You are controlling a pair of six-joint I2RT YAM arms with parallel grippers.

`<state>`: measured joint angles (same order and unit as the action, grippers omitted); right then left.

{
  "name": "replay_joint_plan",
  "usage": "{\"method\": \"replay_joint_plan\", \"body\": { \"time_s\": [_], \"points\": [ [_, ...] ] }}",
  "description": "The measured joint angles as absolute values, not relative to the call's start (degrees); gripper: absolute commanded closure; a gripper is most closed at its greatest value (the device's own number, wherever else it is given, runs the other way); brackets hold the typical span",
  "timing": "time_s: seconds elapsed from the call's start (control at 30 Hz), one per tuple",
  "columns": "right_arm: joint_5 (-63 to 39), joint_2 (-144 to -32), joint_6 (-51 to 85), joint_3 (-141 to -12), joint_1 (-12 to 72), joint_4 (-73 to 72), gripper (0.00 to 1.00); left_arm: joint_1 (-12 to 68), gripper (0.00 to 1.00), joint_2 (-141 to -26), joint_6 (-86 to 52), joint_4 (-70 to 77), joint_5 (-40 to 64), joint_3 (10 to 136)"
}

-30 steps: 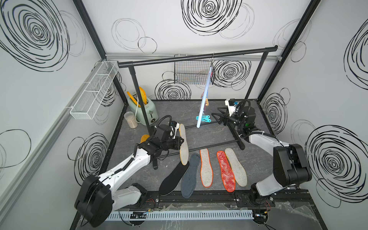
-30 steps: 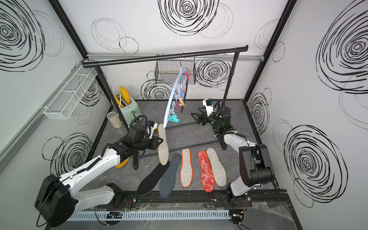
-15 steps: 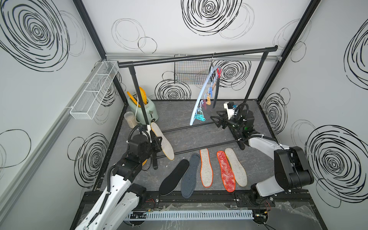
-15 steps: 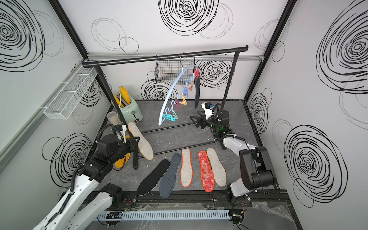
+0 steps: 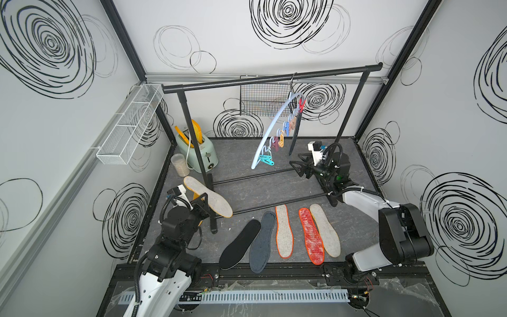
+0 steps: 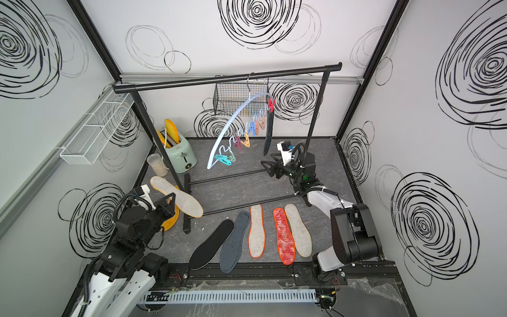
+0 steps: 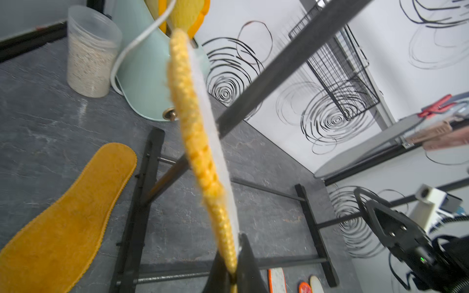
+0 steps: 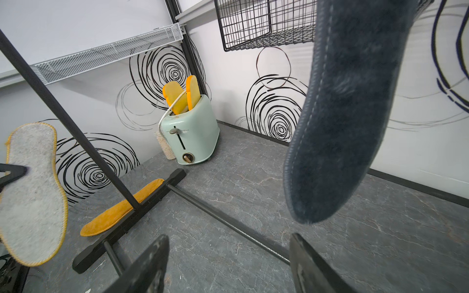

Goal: Take the shoe insoles off the hanger
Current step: Move the clothesline to the center of the board.

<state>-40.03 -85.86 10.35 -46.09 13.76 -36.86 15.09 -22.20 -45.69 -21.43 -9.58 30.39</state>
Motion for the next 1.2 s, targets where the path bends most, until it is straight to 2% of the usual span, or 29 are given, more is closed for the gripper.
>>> {"method": "replay_joint_plan", "body": {
  "time_s": [0.23, 0.47, 0.67, 0.87, 1.2],
  "points": [
    [-39.7, -85.2, 10.0, -45.6, 13.8, -36.7, 0.24, 4.8, 1.0, -41.7, -45.7, -7.4, -6.5, 30.5],
    [-39.5, -85.1, 9.7, -45.6, 13.8, -36.6, 0.24, -1.2, 1.0, -52.3, -45.6, 2.8, -1.3, 30.9],
    [-39.2, -85.1, 9.4, -45.6, 13.8, -36.4, 0.24, -1.0, 1.0, -62.0, -46.3, 10.3, 3.4, 33.7],
    [-38.9, -85.1, 9.0, -45.6, 13.8, -36.3, 0.24, 3.9, 1.0, -66.9, -47.5, 14.3, 4.2, 35.8],
    [-38.5, -85.1, 8.6, -45.6, 13.8, -35.9, 0.24, 6.8, 1.0, -83.1, -49.3, 18.8, 4.6, 49.8]
  ]
}}
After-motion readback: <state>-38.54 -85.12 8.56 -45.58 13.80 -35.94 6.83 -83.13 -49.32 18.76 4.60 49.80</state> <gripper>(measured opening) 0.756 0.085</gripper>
